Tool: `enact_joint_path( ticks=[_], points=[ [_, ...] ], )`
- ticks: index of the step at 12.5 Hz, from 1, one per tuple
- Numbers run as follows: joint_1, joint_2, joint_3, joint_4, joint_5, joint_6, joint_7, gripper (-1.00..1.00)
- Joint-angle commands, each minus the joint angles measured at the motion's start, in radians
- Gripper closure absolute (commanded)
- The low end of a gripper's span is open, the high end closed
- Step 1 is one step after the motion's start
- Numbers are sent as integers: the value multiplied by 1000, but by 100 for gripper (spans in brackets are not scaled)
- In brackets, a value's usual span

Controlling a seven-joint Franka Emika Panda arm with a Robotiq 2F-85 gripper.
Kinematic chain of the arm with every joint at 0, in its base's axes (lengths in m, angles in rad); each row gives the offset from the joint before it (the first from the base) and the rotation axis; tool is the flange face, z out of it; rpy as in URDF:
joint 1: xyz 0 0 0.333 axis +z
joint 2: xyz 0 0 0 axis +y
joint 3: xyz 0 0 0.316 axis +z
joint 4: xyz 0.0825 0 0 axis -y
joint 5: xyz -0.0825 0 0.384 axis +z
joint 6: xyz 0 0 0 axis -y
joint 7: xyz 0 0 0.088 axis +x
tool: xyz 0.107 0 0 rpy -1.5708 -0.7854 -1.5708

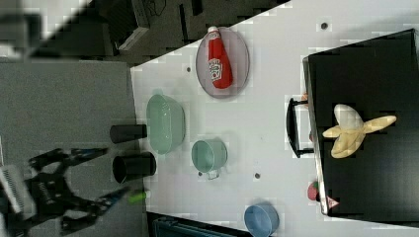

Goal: Pick banana from oven and place on table.

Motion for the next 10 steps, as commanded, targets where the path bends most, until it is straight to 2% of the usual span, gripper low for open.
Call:
enact_joint_path(
  ticks=[1,6,10],
  points=[
    [-25,122,-105,-55,-4,50,-60,-100],
    [-29,255,-315,-54,-5,198,-362,-100],
    [-32,389,-415,-53,-4,323,-543,-100]
  ],
)
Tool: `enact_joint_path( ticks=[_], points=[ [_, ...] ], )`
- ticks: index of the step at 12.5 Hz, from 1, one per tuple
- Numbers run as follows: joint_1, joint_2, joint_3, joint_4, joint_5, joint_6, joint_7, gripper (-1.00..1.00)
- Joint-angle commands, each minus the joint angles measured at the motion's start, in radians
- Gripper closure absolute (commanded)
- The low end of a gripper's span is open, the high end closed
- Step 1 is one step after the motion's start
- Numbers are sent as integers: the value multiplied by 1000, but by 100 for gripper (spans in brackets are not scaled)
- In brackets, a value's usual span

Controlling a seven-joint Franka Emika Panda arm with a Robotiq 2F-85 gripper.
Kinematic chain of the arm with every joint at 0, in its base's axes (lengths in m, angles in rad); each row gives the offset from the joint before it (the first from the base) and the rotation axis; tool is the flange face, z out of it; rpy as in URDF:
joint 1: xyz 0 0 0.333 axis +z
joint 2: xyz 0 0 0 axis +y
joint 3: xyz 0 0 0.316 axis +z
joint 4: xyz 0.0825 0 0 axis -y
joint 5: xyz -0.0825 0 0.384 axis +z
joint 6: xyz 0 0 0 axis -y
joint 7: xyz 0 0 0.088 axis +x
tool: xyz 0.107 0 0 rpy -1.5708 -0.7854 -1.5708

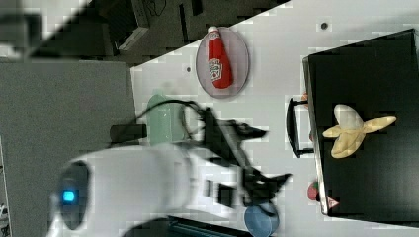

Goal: Pick banana from oven and place on table.

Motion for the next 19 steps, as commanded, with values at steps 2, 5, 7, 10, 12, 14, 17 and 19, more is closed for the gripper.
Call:
enact_joint_path(
  ticks=[2,5,7,10,12,14,17,19],
  points=[
    [-2,56,-33,16,-20,97,-235,-100],
    [-12,153,-62,13,25,163,-240,-100],
    [-24,206,-65,9,76,191,-242,-100],
    [-34,251,-65,-4,128,249,-241,-100],
    [-38,262,-65,-22,139,286,-242,-68],
    [-39,262,-63,-40,140,290,-241,-18],
    [-38,261,-58,-45,142,295,-242,48],
    [-33,257,-58,-26,142,291,-241,55]
  ],
)
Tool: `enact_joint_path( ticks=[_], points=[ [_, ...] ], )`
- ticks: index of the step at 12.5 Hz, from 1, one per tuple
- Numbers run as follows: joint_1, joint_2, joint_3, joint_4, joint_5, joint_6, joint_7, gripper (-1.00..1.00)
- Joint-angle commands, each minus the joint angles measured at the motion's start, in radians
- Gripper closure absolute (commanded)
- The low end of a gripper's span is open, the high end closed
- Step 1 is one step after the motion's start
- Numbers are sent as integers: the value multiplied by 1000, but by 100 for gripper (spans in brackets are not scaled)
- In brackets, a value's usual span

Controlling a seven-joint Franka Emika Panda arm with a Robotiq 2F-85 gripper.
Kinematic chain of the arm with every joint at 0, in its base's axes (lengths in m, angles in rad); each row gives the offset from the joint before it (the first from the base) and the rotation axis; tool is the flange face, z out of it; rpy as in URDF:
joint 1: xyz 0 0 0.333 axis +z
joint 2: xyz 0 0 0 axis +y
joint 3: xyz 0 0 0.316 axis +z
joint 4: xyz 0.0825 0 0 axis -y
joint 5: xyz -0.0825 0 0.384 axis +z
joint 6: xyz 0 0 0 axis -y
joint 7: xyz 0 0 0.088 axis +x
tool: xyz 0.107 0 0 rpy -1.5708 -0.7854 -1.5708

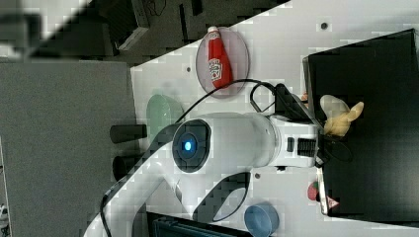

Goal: Pick banana from oven and place on table.

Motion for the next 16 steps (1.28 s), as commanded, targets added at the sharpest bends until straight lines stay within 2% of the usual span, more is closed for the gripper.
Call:
enact_joint_path(
  ticks=[1,4,8,11,16],
  points=[
    [-11,-35,-30,41,-4,-13,-20,55],
    [29,-97,-29,213,-88,-174,-20,55],
    [99,-199,15,443,-131,-573,-12,55],
    [148,-268,150,457,-131,-724,81,55],
    [171,-278,428,399,-129,-714,350,55]
  ],
)
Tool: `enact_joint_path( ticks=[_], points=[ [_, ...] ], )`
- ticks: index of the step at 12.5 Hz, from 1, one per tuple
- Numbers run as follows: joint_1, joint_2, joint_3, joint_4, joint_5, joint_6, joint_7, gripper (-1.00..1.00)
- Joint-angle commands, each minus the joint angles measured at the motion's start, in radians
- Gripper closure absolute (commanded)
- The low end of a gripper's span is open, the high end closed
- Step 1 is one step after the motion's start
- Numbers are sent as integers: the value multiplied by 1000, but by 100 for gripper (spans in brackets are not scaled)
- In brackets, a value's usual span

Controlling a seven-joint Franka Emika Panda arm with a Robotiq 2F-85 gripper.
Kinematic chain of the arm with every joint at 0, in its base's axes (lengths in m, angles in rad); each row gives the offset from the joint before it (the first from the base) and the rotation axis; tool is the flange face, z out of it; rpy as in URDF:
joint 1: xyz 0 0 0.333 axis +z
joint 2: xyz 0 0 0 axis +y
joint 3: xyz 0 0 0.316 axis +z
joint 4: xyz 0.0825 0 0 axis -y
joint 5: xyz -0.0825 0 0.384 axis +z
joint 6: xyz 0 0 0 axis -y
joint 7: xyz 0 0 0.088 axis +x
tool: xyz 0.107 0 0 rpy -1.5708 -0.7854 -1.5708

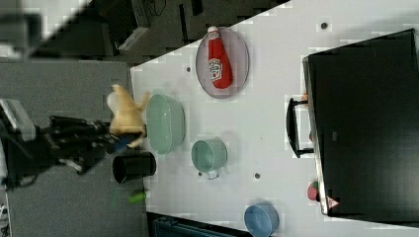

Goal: Pick banana from oven and place on table.

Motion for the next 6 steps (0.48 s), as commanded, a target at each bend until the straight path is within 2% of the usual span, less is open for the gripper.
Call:
enact_joint_path(
  ticks=[1,3,6],
  points=[
    [53,73,134,-120,0,-7,258,55],
    [54,73,180,-199,0,42,378,55],
    [52,73,181,-362,0,189,389,55]
  ],
)
